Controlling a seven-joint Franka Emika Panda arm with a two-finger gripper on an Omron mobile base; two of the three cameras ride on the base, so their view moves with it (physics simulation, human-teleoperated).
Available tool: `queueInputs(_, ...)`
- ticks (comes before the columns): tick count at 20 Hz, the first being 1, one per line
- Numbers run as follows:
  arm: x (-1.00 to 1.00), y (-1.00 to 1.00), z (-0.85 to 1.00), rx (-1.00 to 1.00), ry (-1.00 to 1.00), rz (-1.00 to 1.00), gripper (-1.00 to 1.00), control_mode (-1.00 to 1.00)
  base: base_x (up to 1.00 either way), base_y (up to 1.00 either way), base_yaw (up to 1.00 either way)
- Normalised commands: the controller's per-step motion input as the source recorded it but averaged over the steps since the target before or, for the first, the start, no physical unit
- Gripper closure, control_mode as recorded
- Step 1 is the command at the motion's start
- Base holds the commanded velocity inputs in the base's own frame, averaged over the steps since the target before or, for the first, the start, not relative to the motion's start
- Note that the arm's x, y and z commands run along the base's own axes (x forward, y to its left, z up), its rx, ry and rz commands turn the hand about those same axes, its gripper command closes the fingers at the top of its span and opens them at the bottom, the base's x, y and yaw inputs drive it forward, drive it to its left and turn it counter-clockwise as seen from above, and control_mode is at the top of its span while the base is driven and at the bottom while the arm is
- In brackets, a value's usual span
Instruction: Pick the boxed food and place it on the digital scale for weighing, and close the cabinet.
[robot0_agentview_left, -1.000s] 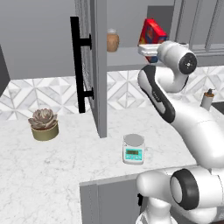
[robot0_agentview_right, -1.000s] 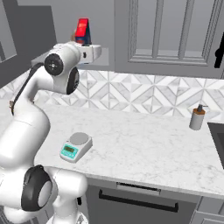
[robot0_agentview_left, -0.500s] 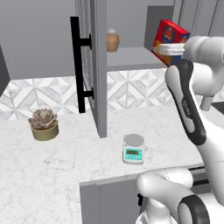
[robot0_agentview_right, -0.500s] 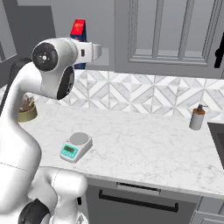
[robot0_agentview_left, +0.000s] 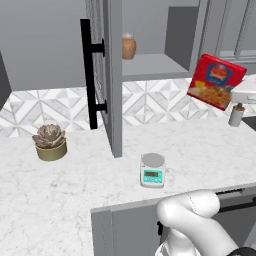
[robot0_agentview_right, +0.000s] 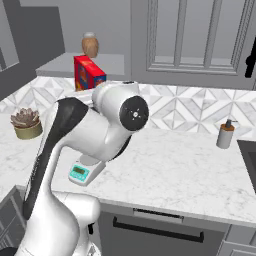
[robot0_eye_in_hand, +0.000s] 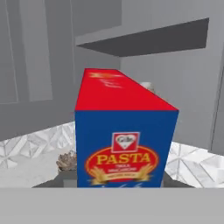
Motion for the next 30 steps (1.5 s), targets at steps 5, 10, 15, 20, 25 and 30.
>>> queueInputs(5,-0.26,0.00,-0.83,-0.02,0.03,0.50,1.00,-1.00,0.00,0.00,0.00)
queueInputs(10,0.06,0.15,-0.80,-0.08,0.03,0.37,1.00,-1.00,0.00,0.00,0.00)
queueInputs(15,0.39,0.29,-0.58,-0.07,0.12,0.16,1.00,-1.00,0.00,0.00,0.00)
queueInputs(20,0.57,0.20,-0.44,-0.03,0.13,0.01,1.00,-1.00,0.00,0.00,0.00)
queueInputs(25,0.29,0.25,-0.47,-0.03,0.07,0.00,1.00,-1.00,0.00,0.00,0.00)
queueInputs(30,0.01,0.36,-0.37,-0.01,-0.01,0.00,1.00,-1.00,0.00,0.00,0.00)
